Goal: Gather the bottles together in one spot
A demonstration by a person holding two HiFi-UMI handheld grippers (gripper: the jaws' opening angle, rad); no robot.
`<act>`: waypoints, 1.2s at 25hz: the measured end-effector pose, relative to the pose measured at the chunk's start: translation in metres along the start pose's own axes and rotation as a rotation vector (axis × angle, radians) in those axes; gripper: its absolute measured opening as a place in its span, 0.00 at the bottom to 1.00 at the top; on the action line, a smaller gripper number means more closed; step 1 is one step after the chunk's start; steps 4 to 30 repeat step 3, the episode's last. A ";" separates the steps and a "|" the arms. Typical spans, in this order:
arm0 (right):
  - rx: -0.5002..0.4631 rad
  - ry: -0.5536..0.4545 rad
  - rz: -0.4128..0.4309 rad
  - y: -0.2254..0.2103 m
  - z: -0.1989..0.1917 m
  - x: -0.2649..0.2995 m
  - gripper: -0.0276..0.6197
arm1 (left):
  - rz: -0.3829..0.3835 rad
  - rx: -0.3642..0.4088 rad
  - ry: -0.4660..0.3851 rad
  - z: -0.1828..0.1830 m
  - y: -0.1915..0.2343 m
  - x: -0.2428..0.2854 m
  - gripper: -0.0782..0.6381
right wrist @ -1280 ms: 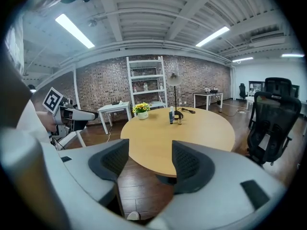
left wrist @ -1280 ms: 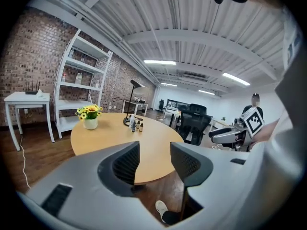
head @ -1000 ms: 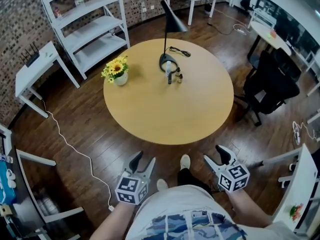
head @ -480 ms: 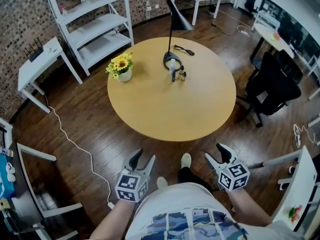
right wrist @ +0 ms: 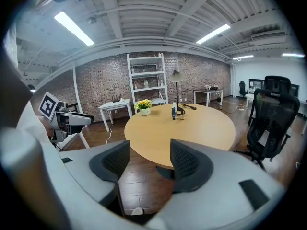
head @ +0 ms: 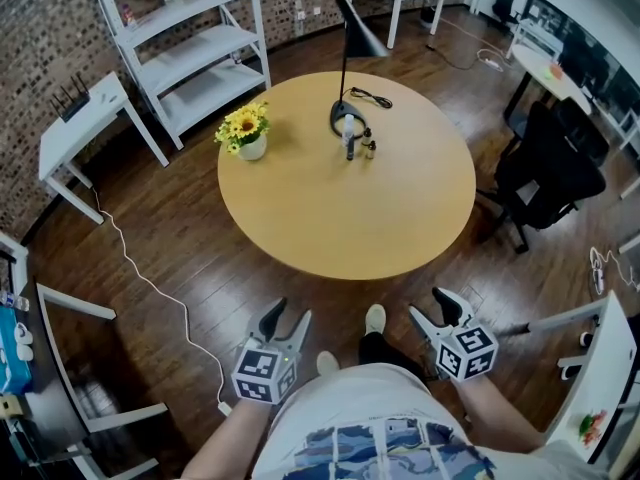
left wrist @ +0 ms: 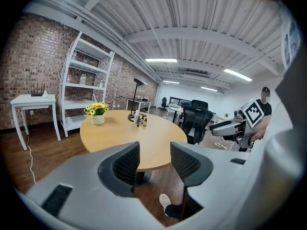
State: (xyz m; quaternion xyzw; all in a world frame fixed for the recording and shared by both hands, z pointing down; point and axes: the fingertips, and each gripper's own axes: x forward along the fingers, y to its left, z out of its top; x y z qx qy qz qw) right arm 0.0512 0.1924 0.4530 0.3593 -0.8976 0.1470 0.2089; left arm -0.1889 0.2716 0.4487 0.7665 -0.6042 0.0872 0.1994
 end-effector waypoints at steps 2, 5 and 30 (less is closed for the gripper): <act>0.001 0.003 0.001 0.000 -0.001 0.001 0.49 | 0.003 -0.002 0.001 -0.002 0.001 0.000 0.36; 0.001 0.004 0.001 0.000 -0.002 0.001 0.49 | 0.004 -0.003 0.002 -0.002 0.001 0.000 0.36; 0.001 0.004 0.001 0.000 -0.002 0.001 0.49 | 0.004 -0.003 0.002 -0.002 0.001 0.000 0.36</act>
